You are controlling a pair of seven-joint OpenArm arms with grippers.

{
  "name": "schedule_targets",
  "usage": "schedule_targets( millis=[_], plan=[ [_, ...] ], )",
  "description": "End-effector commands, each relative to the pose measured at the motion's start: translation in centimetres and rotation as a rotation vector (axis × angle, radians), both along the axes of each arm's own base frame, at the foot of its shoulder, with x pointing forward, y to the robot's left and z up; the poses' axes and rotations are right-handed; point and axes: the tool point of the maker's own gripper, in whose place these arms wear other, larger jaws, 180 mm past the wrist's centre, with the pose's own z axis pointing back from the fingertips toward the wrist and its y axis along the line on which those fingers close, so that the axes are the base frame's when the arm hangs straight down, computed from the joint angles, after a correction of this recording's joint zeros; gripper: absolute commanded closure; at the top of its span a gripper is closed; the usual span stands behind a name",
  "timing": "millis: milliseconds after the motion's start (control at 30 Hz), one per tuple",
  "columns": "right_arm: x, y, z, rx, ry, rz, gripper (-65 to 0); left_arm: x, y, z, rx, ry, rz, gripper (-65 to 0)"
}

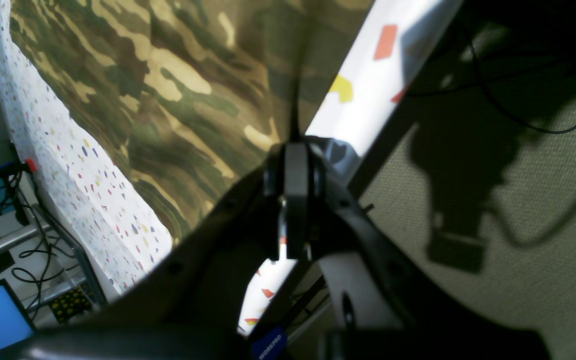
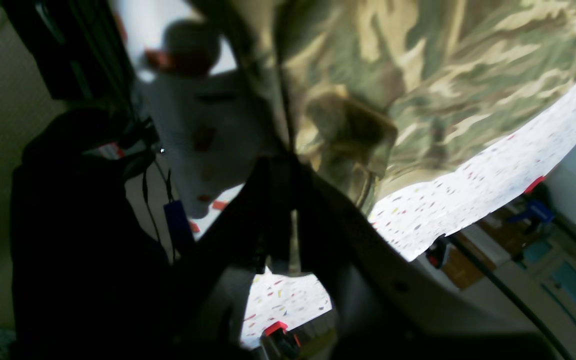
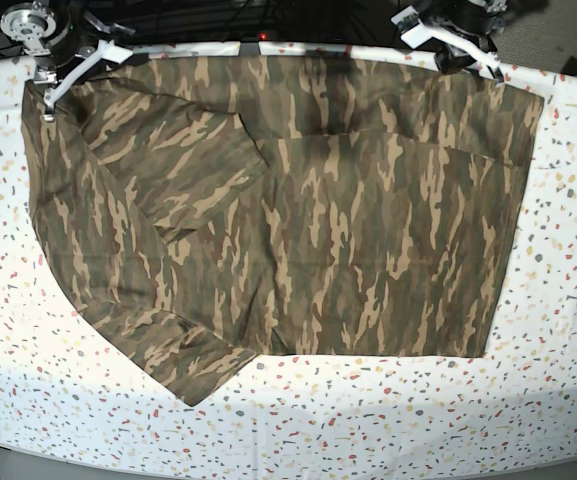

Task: Fold the T-shirt properly
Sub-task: 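Drag the shirt with both grippers toward the robot, spreading it flat, then release the shirt and swing both grippers out to the shirt's hem corners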

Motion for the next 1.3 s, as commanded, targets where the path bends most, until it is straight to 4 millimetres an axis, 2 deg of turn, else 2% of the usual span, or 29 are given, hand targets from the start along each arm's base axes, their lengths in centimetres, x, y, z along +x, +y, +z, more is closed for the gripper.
schedule_targets(
  millis=[0, 367, 400, 467, 533, 633, 800, 933, 1100, 1267],
  plan=[
    [0.8, -0.2, 0.8, -0.011, -0.029, 0.018, 0.0, -0.3, 0.5, 0.1, 0.012, 0.008, 0.004, 0.0],
    [0.2, -1.4, 0.8, -0.054, -0.004, -0.041, 0.0, -0.3, 0.5, 0.3, 0.023, -0.005, -0.007, 0.0],
    [0.0, -1.5, 0.7, -0.057, 0.004, -0.053, -0.9, -0.3, 0.5, 0.3, 0.023, -0.005, -0.007, 0.0],
    [-0.1, -1.7, 0.7, -0.065, 0.007, -0.062, -11.9, -0.3, 0.5, 0.3, 0.023, -0.005, -0.007, -0.2],
    [-0.1, -1.8, 0.8, -0.069, 0.006, -0.064, -18.3, -0.3, 0.5, 0.3, 0.023, -0.005, -0.007, -11.7],
    [-0.1, -1.9, 0.8, -0.074, 0.006, -0.067, -19.1, -0.4, 0.6, 0.2, 0.029, -0.003, -0.003, -23.5],
    [-0.1, -1.9, 0.8, -0.076, 0.006, -0.067, -19.1, -0.5, 1.3, 0.2, 0.061, 0.005, 0.019, -24.8],
    [-0.1, -0.5, 1.1, -0.039, 0.016, -0.034, -19.1, -0.1, 0.9, 1.0, 0.046, -0.007, 0.028, -24.7],
    [0.3, 1.6, 1.8, 0.031, 0.001, -0.006, -19.1, 0.1, -0.7, 3.3, -0.008, -0.043, 0.027, -24.7],
    [0.7, 4.2, 2.6, 0.133, -0.023, 0.028, -19.1, 1.4, -0.5, 4.8, 0.034, -0.122, 0.015, -24.7]
  ],
)
